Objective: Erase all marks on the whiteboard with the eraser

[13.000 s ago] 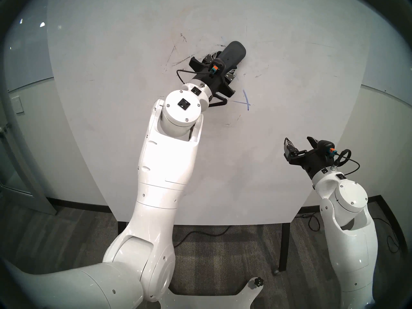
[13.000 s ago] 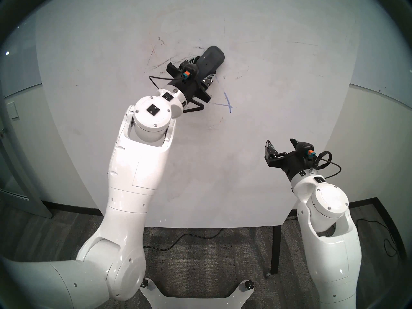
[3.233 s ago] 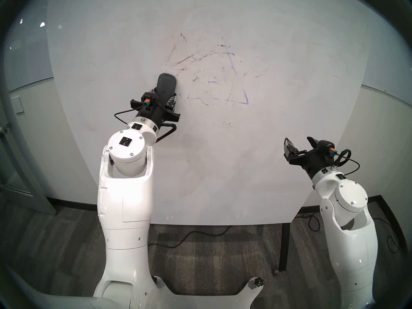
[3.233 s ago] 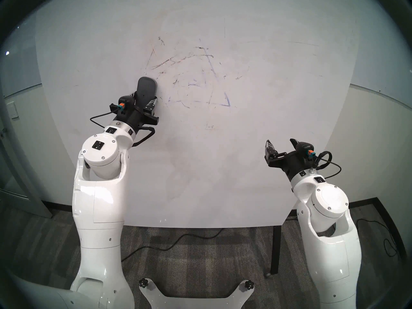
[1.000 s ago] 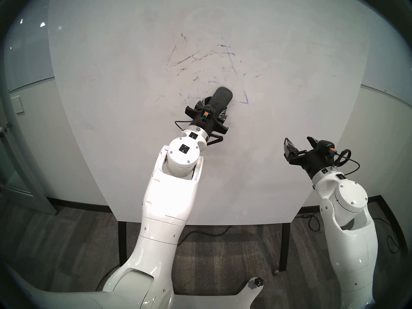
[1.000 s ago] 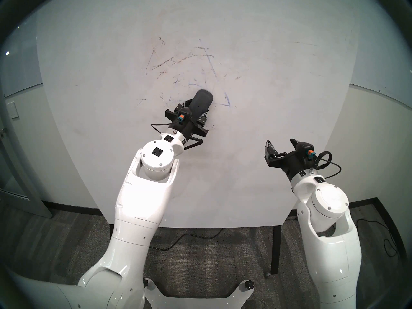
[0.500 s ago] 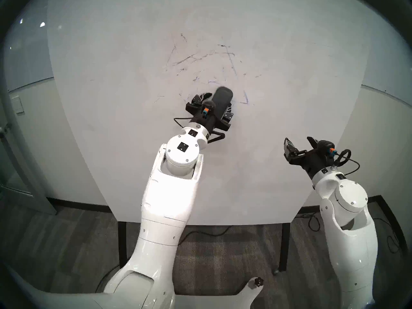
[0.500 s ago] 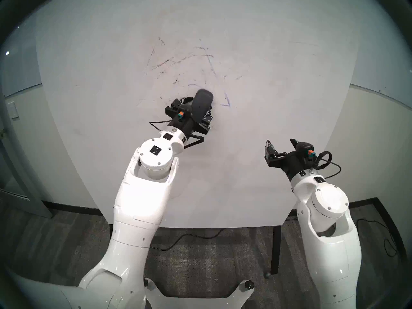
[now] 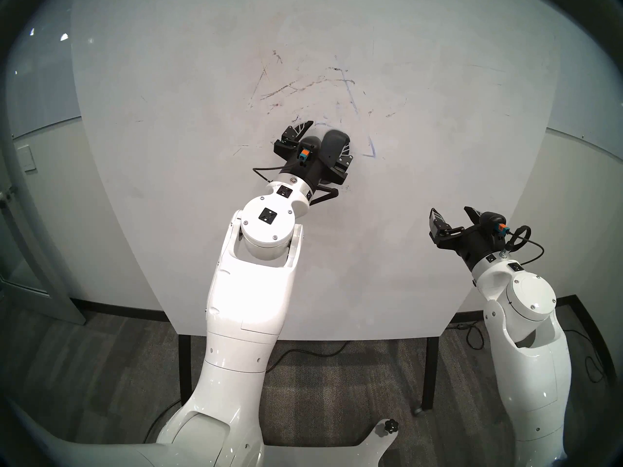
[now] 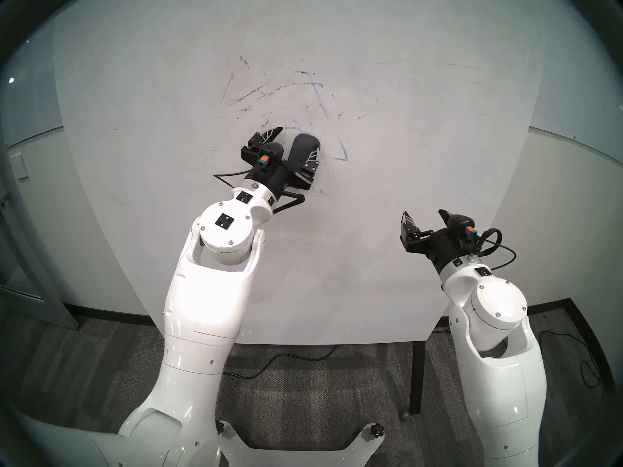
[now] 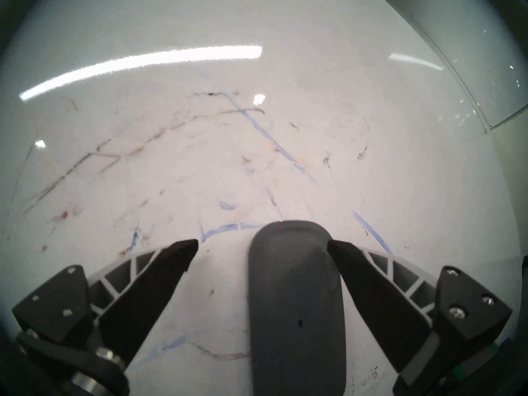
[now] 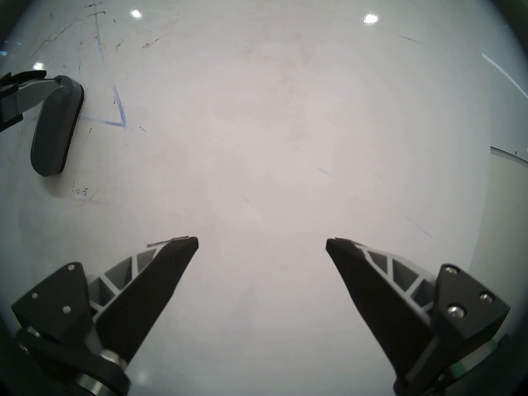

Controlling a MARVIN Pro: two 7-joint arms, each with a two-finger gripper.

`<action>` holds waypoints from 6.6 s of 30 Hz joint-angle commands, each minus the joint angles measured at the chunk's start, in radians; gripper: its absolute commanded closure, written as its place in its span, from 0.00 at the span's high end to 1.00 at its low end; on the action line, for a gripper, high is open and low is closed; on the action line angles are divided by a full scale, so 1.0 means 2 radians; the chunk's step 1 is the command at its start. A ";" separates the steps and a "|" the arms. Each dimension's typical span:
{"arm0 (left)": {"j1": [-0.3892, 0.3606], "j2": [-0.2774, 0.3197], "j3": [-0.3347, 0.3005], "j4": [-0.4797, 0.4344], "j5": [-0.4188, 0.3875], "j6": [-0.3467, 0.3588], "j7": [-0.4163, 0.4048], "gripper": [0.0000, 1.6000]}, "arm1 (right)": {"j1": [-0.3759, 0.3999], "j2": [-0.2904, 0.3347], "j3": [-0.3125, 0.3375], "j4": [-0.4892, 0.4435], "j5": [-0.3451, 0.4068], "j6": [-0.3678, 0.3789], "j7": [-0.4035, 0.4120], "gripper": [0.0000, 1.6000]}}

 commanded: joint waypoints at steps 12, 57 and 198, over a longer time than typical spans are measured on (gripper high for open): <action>0.054 0.042 -0.057 -0.126 -0.072 0.052 -0.074 1.00 | 0.004 0.001 0.000 -0.011 0.000 -0.002 0.001 1.00; 0.298 0.047 -0.289 -0.180 -0.222 -0.023 -0.253 1.00 | 0.004 0.001 0.000 -0.011 0.000 -0.002 0.001 1.00; 0.290 0.046 -0.296 -0.166 -0.228 -0.027 -0.245 1.00 | 0.264 -0.267 -0.268 0.039 0.095 0.233 -0.298 1.00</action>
